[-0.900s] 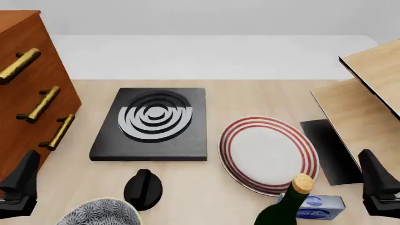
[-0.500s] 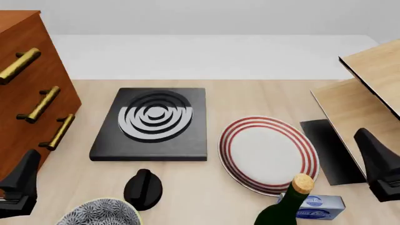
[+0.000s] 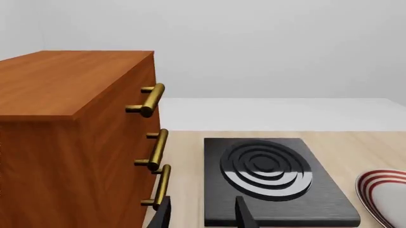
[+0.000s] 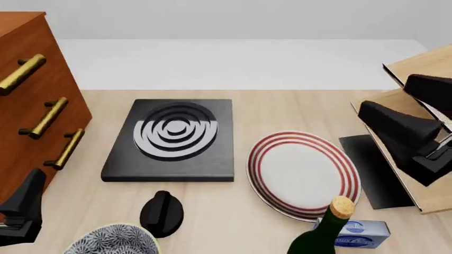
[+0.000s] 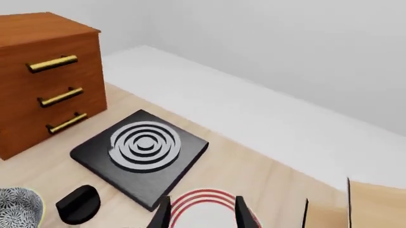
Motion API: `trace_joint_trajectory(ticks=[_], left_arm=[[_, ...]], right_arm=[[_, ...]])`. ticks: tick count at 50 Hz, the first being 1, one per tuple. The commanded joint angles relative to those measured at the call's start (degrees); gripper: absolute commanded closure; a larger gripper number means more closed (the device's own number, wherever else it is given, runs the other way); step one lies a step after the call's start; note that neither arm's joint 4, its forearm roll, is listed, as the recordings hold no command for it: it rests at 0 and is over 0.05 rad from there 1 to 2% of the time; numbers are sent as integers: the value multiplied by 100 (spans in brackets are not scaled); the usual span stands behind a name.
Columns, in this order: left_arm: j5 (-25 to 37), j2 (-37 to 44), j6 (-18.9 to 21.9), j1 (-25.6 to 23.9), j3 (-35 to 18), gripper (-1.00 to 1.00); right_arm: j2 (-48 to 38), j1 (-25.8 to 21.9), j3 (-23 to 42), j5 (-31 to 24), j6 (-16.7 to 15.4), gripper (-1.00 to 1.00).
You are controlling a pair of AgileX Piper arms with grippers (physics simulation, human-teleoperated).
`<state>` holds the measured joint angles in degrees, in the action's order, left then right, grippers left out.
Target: Pick up the akita bowl and put it on the plate.
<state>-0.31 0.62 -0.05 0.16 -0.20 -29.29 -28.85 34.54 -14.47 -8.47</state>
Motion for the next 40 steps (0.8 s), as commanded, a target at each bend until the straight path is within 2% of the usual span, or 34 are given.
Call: trace_joint_trajectory(ticks=[1, 10, 13, 17, 18, 19, 30, 32, 40], left_arm=[[-6, 16, 0, 1, -7, -100], [-41, 45, -1, 2, -1, -100], [-47, 53, 0, 2, -1, -100], [-52, 55, -1, 3, 3, -100], [-60, 60, -1, 3, 6, -100], [-60, 60, -1, 3, 6, -100], [-49, 46, -1, 3, 10, -100], [-43, 39, -1, 3, 10, -100], [-21, 16, 0, 3, 13, -100]], right_arm=[[-1046, -903, 927, -407, 34, -100], [-1954, -1439, 1296, -521, 75, -100], [-2277, -1681, 1458, -537, 286, -100], [-2641, -1842, 1645, -571, 384, -100], [-2753, -1962, 1703, -579, 536, -100], [-2758, -1946, 1718, -582, 457, -100], [-3627, -2509, 2071, -533, 791, -100], [-3750, -2555, 2121, -506, 770, -100], [-4223, -2931, 2248, -323, 1150, -100]])
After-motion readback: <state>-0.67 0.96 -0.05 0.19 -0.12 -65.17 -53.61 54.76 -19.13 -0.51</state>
